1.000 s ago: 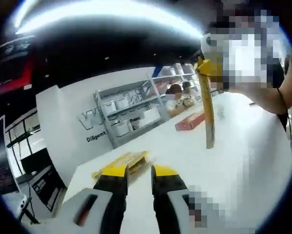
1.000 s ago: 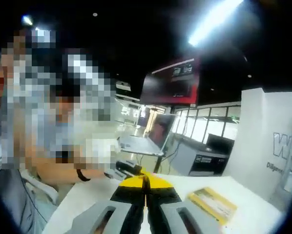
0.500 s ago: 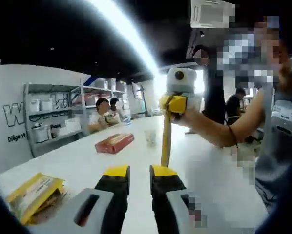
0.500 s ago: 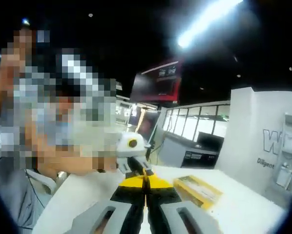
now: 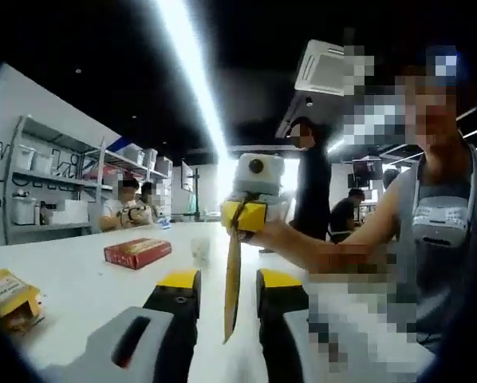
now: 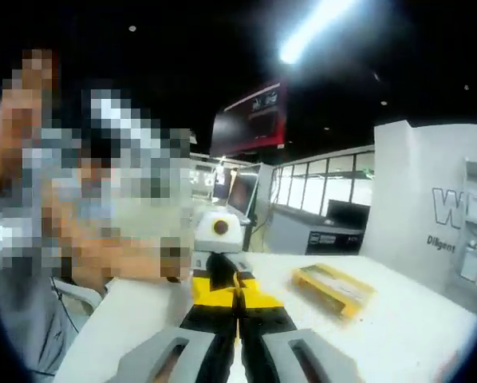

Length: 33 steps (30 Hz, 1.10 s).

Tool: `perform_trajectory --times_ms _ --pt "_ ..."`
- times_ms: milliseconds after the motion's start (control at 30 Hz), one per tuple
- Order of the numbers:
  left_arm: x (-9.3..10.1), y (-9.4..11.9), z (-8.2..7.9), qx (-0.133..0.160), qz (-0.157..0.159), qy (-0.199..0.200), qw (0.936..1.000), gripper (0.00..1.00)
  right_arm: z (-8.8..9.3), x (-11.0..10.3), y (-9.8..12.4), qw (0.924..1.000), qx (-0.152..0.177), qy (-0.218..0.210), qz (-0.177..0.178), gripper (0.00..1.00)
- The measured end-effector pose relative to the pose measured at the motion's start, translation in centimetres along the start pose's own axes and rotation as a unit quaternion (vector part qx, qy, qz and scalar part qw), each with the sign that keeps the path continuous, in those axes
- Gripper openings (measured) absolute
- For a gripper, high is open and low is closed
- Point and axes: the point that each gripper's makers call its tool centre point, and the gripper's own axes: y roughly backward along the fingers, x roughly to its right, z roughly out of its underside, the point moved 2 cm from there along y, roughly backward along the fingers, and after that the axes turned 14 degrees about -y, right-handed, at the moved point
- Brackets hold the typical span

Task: Tear open the coffee pouch, take out the coffee, and pour the coffee from the pouch into the cup

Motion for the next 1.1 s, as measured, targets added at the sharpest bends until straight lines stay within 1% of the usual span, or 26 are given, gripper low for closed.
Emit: perform_trajectory --times_ms 33,67,133,167,233,267,300,367,567,633,733,833,933,1033,1100 --pt "0.1 -0.1 0.2 0.003 0.0 0.001 1.0 0.3 0.1 -0.1 -0.2 1.0 0.0 -0.002 -0.004 0.01" --pt "0.3 -0.2 0.4 0.002 0.009 0.011 0.9999 0.3 0.3 -0.2 -0.4 1.0 -0.001 -0.003 -0.007 0.01" --pt "0.3 -0.6 0.7 0.003 0.012 0.013 0.9998 0.29 0.6 -1.0 -0.8 0.9997 -0.002 -0.007 -0.022 0.01" --pt "0.5 -0.9 1.0 -0.002 0.015 0.014 0.9998 0.28 0.7 -1.2 -1.0 0.9997 -0.002 -0.008 -0.024 0.01" --pt "1.5 -1.7 2.2 -0.029 0.026 0.009 0.9992 0.27 1.1 -1.5 -1.3 0.9996 -0.011 -0.004 -0.026 0.01" --pt "1.7 -2.0 2.5 -0.034 0.031 0.009 0.9989 0.26 1.3 -1.5 -1.5 0.9996 -0.018 0.002 -0.022 0.01" --pt "2.1 -2.3 2.8 -0.041 0.036 0.0 0.9985 0.26 1.6 -1.5 -1.6 0.9994 -0.026 0.006 -0.019 0.01" --pt "2.3 -2.7 3.1 -0.049 0.038 -0.008 0.9981 0.24 1.8 -1.6 -1.6 0.9993 -0.03 0.006 -0.023 0.01" --pt "2.8 -2.7 3.4 -0.048 0.042 -0.006 0.998 0.22 1.9 -1.1 -1.3 0.9993 -0.031 0.004 -0.018 0.01" --pt "2.9 -2.8 3.7 -0.047 0.038 -0.008 0.9982 0.22 1.8 -1.0 -1.2 0.9994 -0.028 0.002 -0.018 0.01" --pt "2.9 -2.8 4.3 -0.054 0.035 -0.012 0.9979 0.21 1.6 -1.0 -1.2 0.9995 -0.026 0.002 -0.018 0.01" --pt "2.8 -2.8 4.6 -0.051 0.025 -0.008 0.9983 0.14 1.5 -0.9 -1.1 0.9995 -0.026 0.006 -0.018 0.01" --pt "3.1 -2.8 4.6 -0.053 0.026 -0.016 0.9982 0.14 1.5 -1.1 -0.9 0.9994 -0.028 0.001 -0.022 0.01" --pt "3.2 -2.6 4.0 -0.036 0.024 -0.015 0.9989 0.15 1.8 -1.1 -0.9 0.999 -0.037 0.003 -0.025 0.01" --pt "3.1 -2.7 3.9 -0.036 0.021 -0.015 0.999 0.15 1.8 -1.3 -0.9 0.9988 -0.04 0.004 -0.028 0.01"
